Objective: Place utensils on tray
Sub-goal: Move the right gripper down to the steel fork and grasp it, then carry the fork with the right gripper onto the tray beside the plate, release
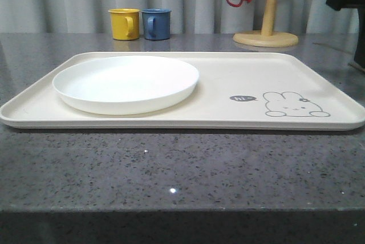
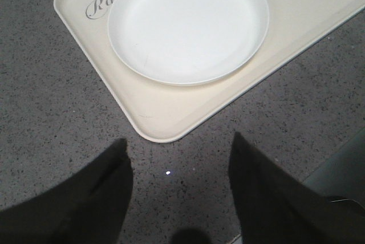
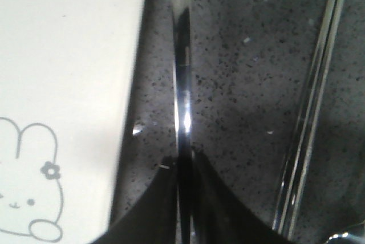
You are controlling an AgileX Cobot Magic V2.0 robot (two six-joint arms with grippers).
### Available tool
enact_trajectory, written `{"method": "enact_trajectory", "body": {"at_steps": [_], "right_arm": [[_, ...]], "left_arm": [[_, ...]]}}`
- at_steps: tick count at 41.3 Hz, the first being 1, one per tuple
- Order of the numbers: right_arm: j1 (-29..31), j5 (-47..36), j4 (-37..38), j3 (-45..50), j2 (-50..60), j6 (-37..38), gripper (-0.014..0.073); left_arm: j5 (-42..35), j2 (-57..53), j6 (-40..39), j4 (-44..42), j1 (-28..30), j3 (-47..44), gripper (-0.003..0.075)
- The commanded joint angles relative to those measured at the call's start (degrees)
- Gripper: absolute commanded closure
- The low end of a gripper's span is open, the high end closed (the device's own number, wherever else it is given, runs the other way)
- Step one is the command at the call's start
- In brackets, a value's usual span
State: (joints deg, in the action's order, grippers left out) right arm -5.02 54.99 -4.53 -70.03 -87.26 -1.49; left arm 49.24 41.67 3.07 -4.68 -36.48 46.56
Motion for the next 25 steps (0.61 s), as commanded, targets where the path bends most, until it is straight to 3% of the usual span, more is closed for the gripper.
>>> {"method": "enact_trajectory", "body": {"at_steps": [1, 10, 18, 25], "right_arm": [[-2.1, -0.1, -1.3, -2.0, 3.5, -0.6, 0.0548], [-11.9, 3.2, -1.3, -6.8, 1.8, -0.1, 0.0548], [-19.2, 6.0, -1.2, -12.6, -3.8, 4.8, 0.0548], [-23.0, 7.7, 2.6, -18.4, -10.0, 15.3, 0.0548]], "left_arm": [[-3.9, -0.2, -0.6, -0.2, -0.4, 1.5, 0.0353], [-4.1, -0.2, -0.6, -0.2, -0.4, 1.5, 0.0353], [-4.1, -0.2, -0.6, -0.2, -0.4, 1.5, 0.0353], [-4.1, -0.2, -0.6, -0.2, -0.4, 1.5, 0.0353]]}}
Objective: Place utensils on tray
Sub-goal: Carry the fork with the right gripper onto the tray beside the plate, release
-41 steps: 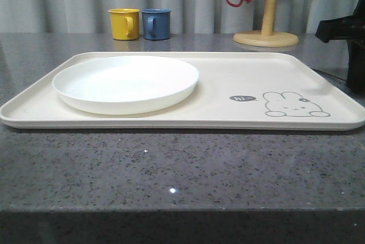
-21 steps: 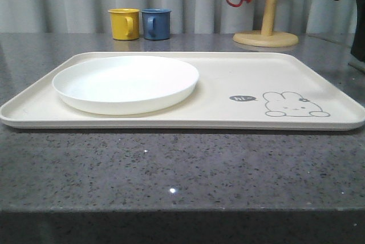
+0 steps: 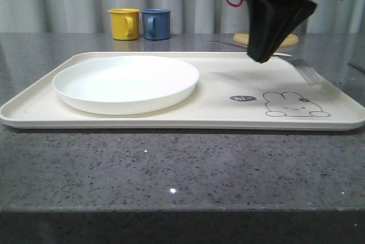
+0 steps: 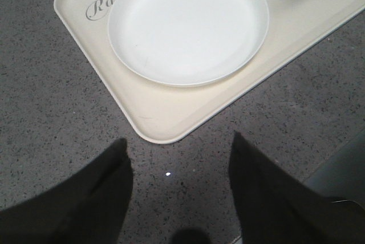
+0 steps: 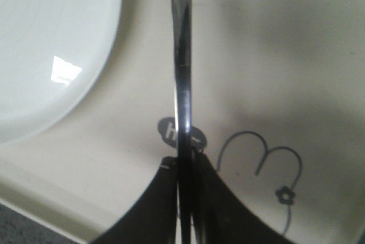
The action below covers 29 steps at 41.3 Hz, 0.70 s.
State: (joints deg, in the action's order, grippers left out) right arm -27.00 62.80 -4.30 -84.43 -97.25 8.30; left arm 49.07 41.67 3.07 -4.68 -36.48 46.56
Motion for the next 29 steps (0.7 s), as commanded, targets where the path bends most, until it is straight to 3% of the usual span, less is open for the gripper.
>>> {"method": "enact_trajectory", "body": {"at_steps": [1, 8, 22, 29], "right_arm": [[-1.1, 0.1, 2.7, -4.8, -0.7, 7.5, 0.0548], [-1.1, -0.9, 2.9, -7.9, -5.0, 16.9, 0.0548], [-1.0, -4.2, 3.2, -8.1, -7.8, 23.8, 0.0543], [-1.0, -4.1, 3.2, -8.1, -7.8, 24.1, 0.0410]], "left_arm": [[-3.9, -0.2, -0.6, -0.2, -0.4, 1.5, 0.0353], [-4.0, -0.2, -0.6, -0.2, -0.4, 1.5, 0.0353], [-4.2, -0.2, -0.6, -0.2, -0.4, 1.5, 0.0353], [-4.7, -0.2, -0.6, -0.2, -0.4, 1.5, 0.0353]]}}
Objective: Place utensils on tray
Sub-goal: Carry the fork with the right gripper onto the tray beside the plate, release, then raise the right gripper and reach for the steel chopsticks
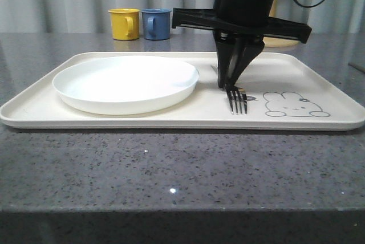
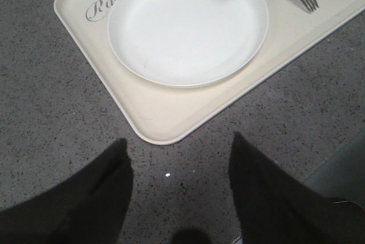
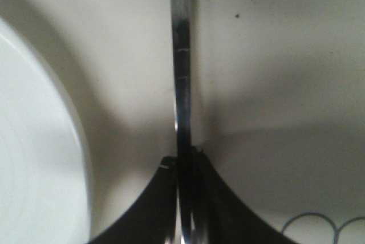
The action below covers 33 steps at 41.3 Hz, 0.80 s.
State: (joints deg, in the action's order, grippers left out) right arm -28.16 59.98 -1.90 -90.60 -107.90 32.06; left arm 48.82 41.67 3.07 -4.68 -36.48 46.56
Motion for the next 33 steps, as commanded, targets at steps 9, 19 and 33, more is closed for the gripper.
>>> {"method": "enact_trajectory", "body": {"at_steps": [9, 19, 33], "right_arm": [[0.1, -0.6, 1.9, -2.3, 4.4, 0.3, 0.0293], [0.6, 7.7, 14.6, -1.9, 11.8, -6.0, 0.0295], [17.6, 7.9, 9.3, 7.5, 19.3, -20.6, 0.0295]], "left_arm": [[-5.0, -0.2, -0.6, -0.2, -0.4, 1.5, 0.0353], [-5.0, -0.2, -0.6, -0.2, -0.4, 1.5, 0.0353], [-5.0, -0.2, -0.6, -0.2, -0.4, 1.5, 0.0353]]}}
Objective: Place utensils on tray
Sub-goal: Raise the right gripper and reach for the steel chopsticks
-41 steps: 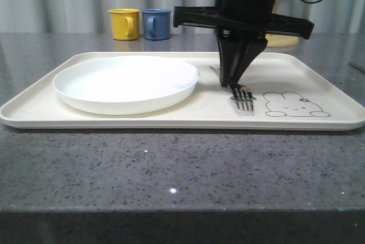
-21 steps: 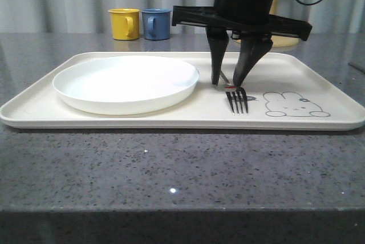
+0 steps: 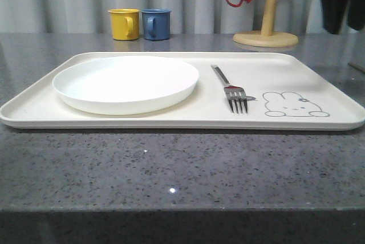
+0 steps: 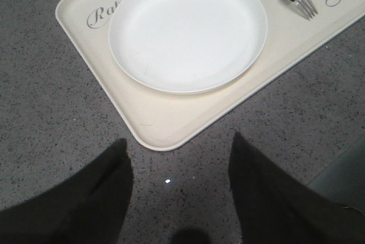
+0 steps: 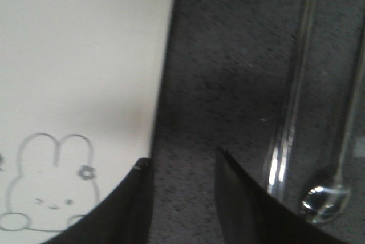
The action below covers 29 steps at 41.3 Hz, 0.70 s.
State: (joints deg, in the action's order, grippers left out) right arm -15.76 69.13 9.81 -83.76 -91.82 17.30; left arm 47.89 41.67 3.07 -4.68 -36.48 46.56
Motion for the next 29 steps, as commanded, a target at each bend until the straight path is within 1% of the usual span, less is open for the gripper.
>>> {"method": "enact_trajectory", "body": {"at_steps": [1, 4, 11, 16, 25, 29], "right_arm": [[7.1, -1.2, -3.3, 1.4, 3.2, -7.8, 0.0295], [11.2, -1.2, -5.2, 2.9, 2.8, -11.5, 0.0295], [17.1, -2.6, -5.8, 3.8, 1.4, -13.5, 0.0295], [18.4, -2.3, -6.2, 3.8, -0.2, -15.3, 0.0295], [18.4, -2.4, -9.3, 3.8, -3.7, -16.6, 0.0295], [18.4, -2.5, -9.5, 3.7, -5.0, -16.9, 0.0295]], "left_arm": [[-4.1, -0.2, -0.6, -0.2, -0.4, 1.5, 0.0353], [-4.1, -0.2, -0.6, -0.2, -0.4, 1.5, 0.0353], [-4.1, -0.2, -0.6, -0.2, -0.4, 1.5, 0.0353], [-4.1, -0.2, -0.6, -0.2, -0.4, 1.5, 0.0353], [-4.1, -0.2, -0.6, -0.2, -0.4, 1.5, 0.0353], [-4.1, -0.2, -0.6, -0.2, -0.4, 1.5, 0.0353]]}}
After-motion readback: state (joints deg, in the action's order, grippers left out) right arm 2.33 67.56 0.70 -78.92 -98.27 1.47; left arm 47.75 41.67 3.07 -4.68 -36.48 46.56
